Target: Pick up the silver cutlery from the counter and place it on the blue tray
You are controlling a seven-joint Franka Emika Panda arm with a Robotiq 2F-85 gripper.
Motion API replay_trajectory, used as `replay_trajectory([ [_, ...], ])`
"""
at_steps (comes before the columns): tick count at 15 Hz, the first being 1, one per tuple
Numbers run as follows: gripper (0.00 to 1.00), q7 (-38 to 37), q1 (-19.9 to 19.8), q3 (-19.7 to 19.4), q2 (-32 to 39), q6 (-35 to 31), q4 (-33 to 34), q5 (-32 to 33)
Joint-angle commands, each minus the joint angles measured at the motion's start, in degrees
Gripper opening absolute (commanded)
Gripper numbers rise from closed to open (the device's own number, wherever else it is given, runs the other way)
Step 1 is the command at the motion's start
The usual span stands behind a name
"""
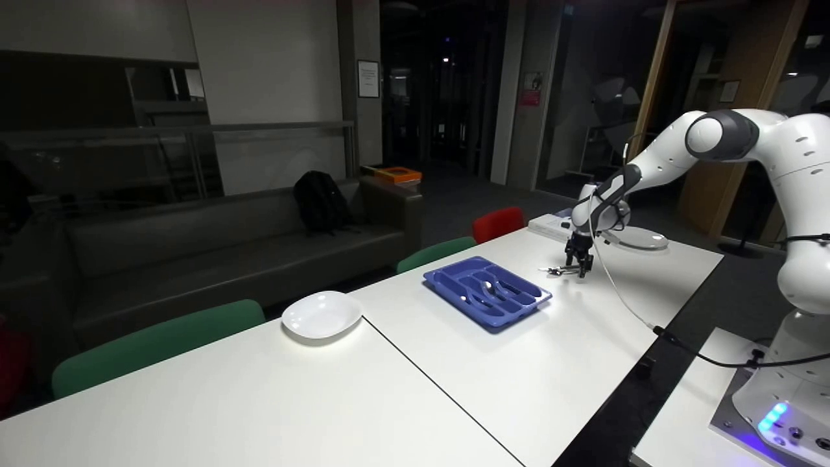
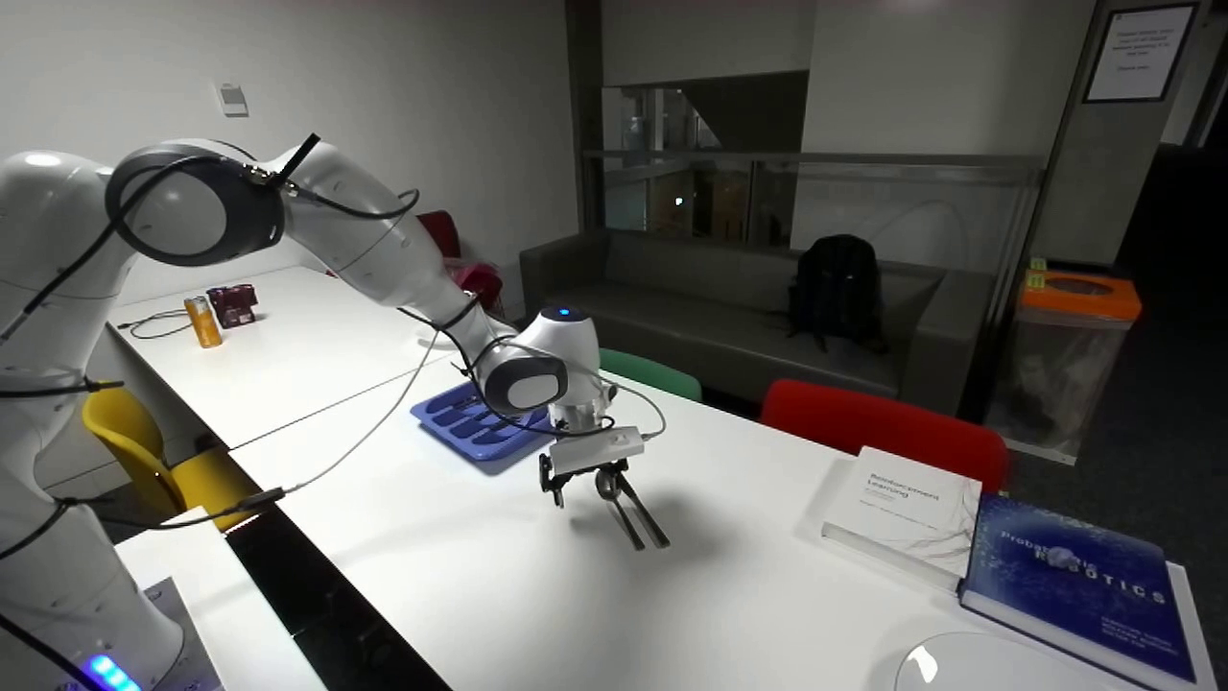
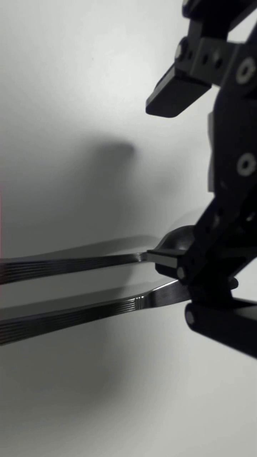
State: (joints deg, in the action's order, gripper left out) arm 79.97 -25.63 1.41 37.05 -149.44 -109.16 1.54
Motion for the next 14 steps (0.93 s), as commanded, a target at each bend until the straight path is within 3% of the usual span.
replay_trajectory([
  [1, 1.0, 2.8, -1.1, 0.6, 0.9, 2.4, 2.3, -1.5],
  [14, 1.0, 2.2, -0.8, 0.2, 4.0, 3.6, 6.4, -1.1],
])
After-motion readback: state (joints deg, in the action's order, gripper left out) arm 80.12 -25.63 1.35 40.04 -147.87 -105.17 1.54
